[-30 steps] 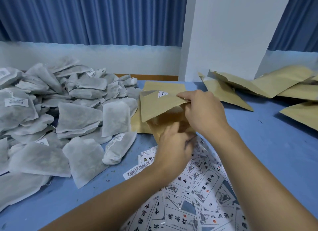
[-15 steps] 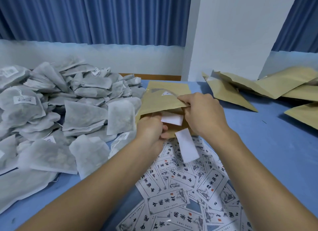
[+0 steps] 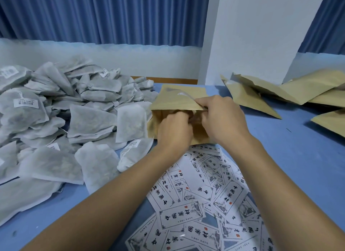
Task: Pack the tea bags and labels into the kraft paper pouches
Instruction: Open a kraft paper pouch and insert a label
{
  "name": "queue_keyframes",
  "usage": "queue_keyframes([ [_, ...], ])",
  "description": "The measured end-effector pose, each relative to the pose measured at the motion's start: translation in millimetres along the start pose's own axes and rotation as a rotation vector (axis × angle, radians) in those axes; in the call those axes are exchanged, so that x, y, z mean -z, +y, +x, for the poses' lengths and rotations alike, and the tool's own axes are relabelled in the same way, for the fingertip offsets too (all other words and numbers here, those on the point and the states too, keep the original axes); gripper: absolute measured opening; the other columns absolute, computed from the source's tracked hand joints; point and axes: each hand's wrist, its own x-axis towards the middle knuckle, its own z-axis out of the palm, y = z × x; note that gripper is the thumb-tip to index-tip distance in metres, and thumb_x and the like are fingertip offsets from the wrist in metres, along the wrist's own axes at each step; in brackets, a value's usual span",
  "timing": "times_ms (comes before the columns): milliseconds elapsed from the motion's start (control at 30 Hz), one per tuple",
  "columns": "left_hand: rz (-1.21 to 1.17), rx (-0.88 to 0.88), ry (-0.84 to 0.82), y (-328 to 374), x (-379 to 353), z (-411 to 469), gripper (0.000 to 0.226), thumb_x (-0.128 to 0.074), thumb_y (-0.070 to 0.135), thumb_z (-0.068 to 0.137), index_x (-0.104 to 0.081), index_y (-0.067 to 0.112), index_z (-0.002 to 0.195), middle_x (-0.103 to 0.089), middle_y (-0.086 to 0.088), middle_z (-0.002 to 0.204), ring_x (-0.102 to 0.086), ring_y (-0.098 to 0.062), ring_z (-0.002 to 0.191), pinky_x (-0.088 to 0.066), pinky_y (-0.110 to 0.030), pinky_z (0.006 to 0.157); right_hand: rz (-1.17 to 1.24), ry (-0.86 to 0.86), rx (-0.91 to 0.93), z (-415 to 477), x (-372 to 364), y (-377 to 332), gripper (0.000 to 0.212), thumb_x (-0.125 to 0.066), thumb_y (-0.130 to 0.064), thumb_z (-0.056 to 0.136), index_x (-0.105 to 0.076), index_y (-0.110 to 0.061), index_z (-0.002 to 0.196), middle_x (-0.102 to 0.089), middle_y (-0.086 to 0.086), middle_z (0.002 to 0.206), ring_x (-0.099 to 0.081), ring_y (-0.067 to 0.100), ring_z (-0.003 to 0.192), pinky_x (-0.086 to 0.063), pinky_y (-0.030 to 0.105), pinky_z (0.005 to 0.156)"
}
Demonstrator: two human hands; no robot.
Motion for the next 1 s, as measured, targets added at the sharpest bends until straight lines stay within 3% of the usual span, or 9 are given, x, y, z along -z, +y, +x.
queue_keyframes([
  [67,0.227,-0.107,-0.164,-3,-5,2,0.019,-0.058,0.012,0.087,-0.07,0.021,0.099,-0.07,-0.005,0.088,-0.065,-0.031,0.082,-0.036,-0.032,0.061,-0.018,0.002,-0.004,-1,-1,0,0.044,-0.046,-0.01,0.083,-0.07,-0.036,0.109,-0.063,0.007,0.082,-0.053,0.038,0.08,-0.041,0.034,0.062],
  [167,0.302,-0.101,-0.418,-5,-12,4,0.022,-0.063,0.014,0.086,-0.066,0.017,0.107,-0.059,-0.002,0.087,-0.058,-0.026,0.083,-0.042,-0.035,0.066,-0.026,-0.012,-0.009,-2,-2,-2,0.052,-0.047,-0.009,0.084,-0.069,-0.041,0.117,-0.062,0.009,0.086,-0.044,0.035,0.075,-0.035,0.034,0.064],
  [300,0.365,-0.258,-0.431,-15,-24,24,0.04,-0.059,0.023,0.086,-0.052,0.018,0.125,-0.055,-0.009,0.125,-0.049,-0.033,0.123,-0.041,-0.043,0.102,-0.075,-0.035,-0.011,-4,-6,-5,0.047,-0.047,-0.007,0.082,-0.066,-0.035,0.116,-0.045,0.001,0.071,-0.041,0.034,0.072,-0.035,0.035,0.063],
  [400,0.214,-0.142,-0.397,-21,-25,55,0.02,-0.046,0.032,0.098,-0.053,0.03,0.116,-0.055,-0.005,0.135,-0.048,-0.024,0.123,-0.034,-0.034,0.102,-0.083,-0.044,-0.002,-5,-12,-6,0.041,-0.048,-0.011,0.087,-0.064,-0.035,0.115,-0.065,0.005,0.087,-0.049,0.036,0.074,-0.037,0.035,0.062],
  [500,0.203,-0.139,-0.517,-24,-33,63,0.019,-0.045,0.029,0.101,-0.052,0.029,0.119,-0.052,-0.007,0.141,-0.045,-0.026,0.13,-0.03,-0.037,0.109,-0.037,-0.044,0.038,-8,-24,-4,0.027,-0.045,-0.022,0.096,-0.061,-0.034,0.115,-0.068,0.003,0.098,-0.061,0.035,0.089,-0.041,0.036,0.063],
  [633,0.23,-0.344,-0.389,-23,-30,36,0.007,-0.053,0.025,0.09,-0.046,0.025,0.09,-0.058,-0.004,0.097,-0.058,-0.028,0.099,-0.041,-0.033,0.087,0.013,-0.034,-0.005,-10,-36,3,0.029,-0.039,-0.033,0.103,-0.058,-0.036,0.125,-0.069,0.008,0.096,-0.062,0.038,0.091,-0.046,0.039,0.067],
  [733,0.395,-0.471,-0.381,-29,-19,2,0.02,-0.057,0.027,0.089,-0.055,0.015,0.104,-0.063,-0.007,0.099,-0.062,-0.029,0.088,-0.045,-0.034,0.072,-0.027,-0.017,-0.015,-8,-43,6,0.03,-0.034,-0.035,0.104,-0.06,-0.032,0.12,-0.067,0.012,0.09,-0.062,0.04,0.086,-0.039,0.037,0.063],
  [867,0.447,-0.746,-0.232,-55,5,-36,0.034,-0.049,0.022,0.093,-0.06,0.013,0.123,-0.062,-0.004,0.123,-0.058,-0.026,0.112,-0.044,-0.039,0.096,-0.085,-0.049,-0.037,-10,-51,5,0.031,-0.031,-0.036,0.107,-0.06,-0.025,0.114,-0.06,0.01,0.08,-0.052,0.036,0.072,-0.035,0.035,0.06],
  [1000,0.309,-0.746,0.097,-74,38,-60,0.015,-0.064,0.017,0.082,-0.074,0.013,0.093,-0.07,-0.002,0.109,-0.065,-0.026,0.104,-0.036,-0.057,0.105,-0.118,-0.084,-0.077,-10,-52,4,0.031,-0.03,-0.033,0.108,-0.058,-0.023,0.114,-0.038,0.004,0.065,-0.044,0.034,0.067,-0.032,0.035,0.057],
])
